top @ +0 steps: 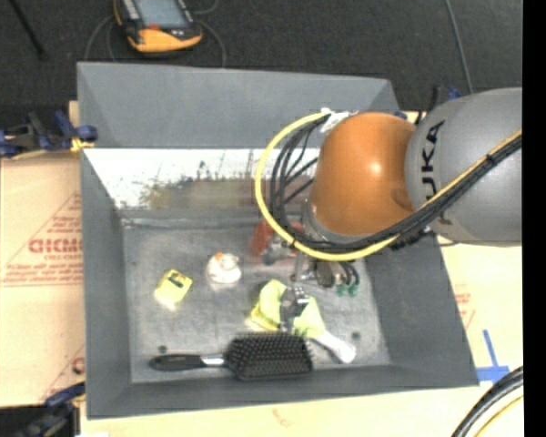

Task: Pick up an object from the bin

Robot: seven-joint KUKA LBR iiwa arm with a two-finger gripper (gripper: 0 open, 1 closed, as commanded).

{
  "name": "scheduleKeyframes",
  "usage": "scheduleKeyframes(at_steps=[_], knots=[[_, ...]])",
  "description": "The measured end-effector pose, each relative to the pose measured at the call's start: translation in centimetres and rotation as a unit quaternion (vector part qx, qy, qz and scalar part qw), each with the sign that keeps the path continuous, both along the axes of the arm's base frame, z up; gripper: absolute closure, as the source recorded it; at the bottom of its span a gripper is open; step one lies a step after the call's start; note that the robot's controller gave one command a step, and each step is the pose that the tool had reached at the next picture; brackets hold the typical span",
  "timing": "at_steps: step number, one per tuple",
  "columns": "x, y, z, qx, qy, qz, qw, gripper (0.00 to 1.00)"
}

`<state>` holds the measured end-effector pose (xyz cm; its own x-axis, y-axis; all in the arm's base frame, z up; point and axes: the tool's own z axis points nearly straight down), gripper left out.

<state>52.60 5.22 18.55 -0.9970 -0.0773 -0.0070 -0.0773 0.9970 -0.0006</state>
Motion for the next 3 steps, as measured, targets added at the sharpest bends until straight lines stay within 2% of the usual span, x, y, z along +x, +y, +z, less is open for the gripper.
scheduleKeyframes(at_steps=[1, 2, 3], knots=[[-3.7, -0.8, -2.4, -0.001, 0.0026, 0.172, 0.9851, 0.00], [-4.9, -1.6, -3.5, 0.000, 0.0026, 0.145, 0.9894, 0.00], [-4.7, -2.2, -8.8, -0.002, -0.0052, 0.235, 0.9720, 0.00]])
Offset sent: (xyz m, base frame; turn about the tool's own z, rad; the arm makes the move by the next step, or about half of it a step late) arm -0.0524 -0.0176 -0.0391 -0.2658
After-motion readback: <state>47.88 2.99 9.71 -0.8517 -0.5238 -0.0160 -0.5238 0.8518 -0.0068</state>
